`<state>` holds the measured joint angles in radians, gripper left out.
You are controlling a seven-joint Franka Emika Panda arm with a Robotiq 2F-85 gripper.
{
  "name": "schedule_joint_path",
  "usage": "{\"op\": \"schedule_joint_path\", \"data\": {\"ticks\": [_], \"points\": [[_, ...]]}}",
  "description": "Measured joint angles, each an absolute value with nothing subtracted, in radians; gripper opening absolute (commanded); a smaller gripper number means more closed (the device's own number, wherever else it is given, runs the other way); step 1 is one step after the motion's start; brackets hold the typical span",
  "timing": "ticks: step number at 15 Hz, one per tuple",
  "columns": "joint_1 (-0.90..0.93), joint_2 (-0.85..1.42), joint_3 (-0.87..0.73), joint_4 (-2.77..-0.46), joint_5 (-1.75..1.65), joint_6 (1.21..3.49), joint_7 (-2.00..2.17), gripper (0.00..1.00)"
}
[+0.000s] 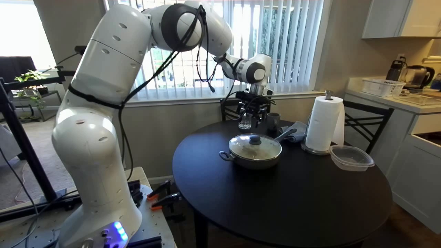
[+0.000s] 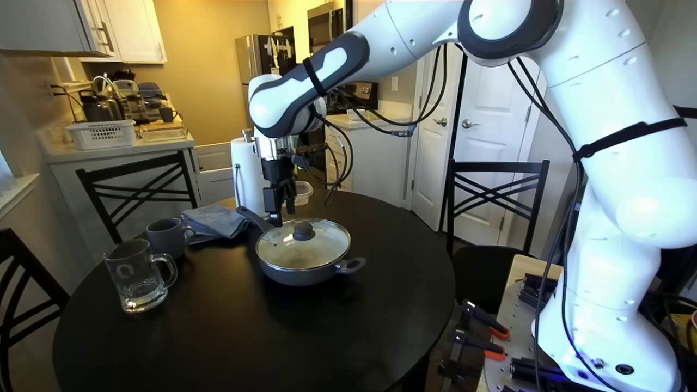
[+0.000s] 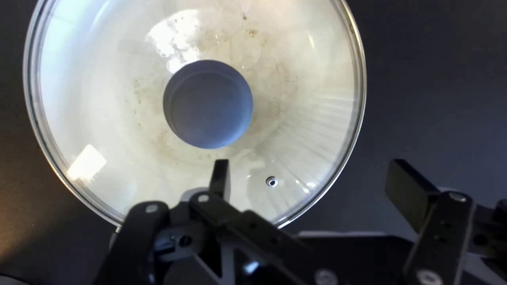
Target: Place the lid on the pot
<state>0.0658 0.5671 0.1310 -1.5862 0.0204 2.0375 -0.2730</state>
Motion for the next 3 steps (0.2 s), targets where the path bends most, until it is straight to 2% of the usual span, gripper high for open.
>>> {"op": "schedule_joint_path", "data": {"ticks": [3], "points": [[0.065, 0.575, 0.129, -1.586, 0.020, 2.038, -0.273, 1.00]]}}
